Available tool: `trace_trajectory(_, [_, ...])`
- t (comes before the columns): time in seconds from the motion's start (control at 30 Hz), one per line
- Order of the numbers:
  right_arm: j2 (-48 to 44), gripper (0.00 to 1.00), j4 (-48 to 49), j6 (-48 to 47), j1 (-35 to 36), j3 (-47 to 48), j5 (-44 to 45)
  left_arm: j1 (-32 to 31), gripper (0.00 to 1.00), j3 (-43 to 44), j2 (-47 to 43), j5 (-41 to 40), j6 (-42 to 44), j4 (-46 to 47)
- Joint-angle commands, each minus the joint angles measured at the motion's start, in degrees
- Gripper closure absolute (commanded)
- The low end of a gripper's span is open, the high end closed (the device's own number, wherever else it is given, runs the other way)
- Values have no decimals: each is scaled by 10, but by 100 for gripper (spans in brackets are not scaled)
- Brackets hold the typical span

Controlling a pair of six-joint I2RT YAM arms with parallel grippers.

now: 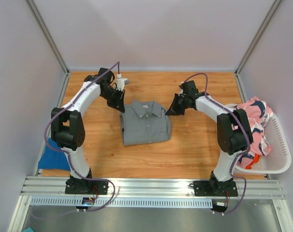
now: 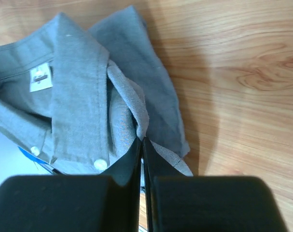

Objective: Fold and stack the mixed laundry pile
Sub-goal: Turn over the shirt at the center of the board.

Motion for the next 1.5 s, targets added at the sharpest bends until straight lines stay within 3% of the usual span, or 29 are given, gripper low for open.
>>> trace_trajectory(0.0, [-11,100,43,25,7,-11,-18,28,100,6,7,31,46,-46])
trace_trajectory(0.27, [70,100,72,44,30,37,-18,48,100,76,139,-40,66,-39])
trace_trajectory(0.43, [109,100,91,57,30,47,-8,48,94,79,158,-59,53,-9])
trace_trajectory(0.57, [107,88,83,54,26,50,10,50,59,77,143,-73,45,-5])
trace_trajectory(0.8, [12,62,29,14,18,48,64,77,45,46,51,-92,-43,26])
trace_trajectory(0.9, [-23,55,20,7,18,25,80,83,40,-65,-14,-94,-111,88])
trace_trajectory(1.03, [-70,54,16,5,17,-9,96,63,26,-169,-69,-52,-174,142])
trace_trajectory(1.27, [-86,54,6,4,18,-40,102,60,21,-188,-5,-24,-230,171])
trace_trajectory(1.47, [-88,55,0,3,18,-44,111,48,29,-190,53,10,-242,180])
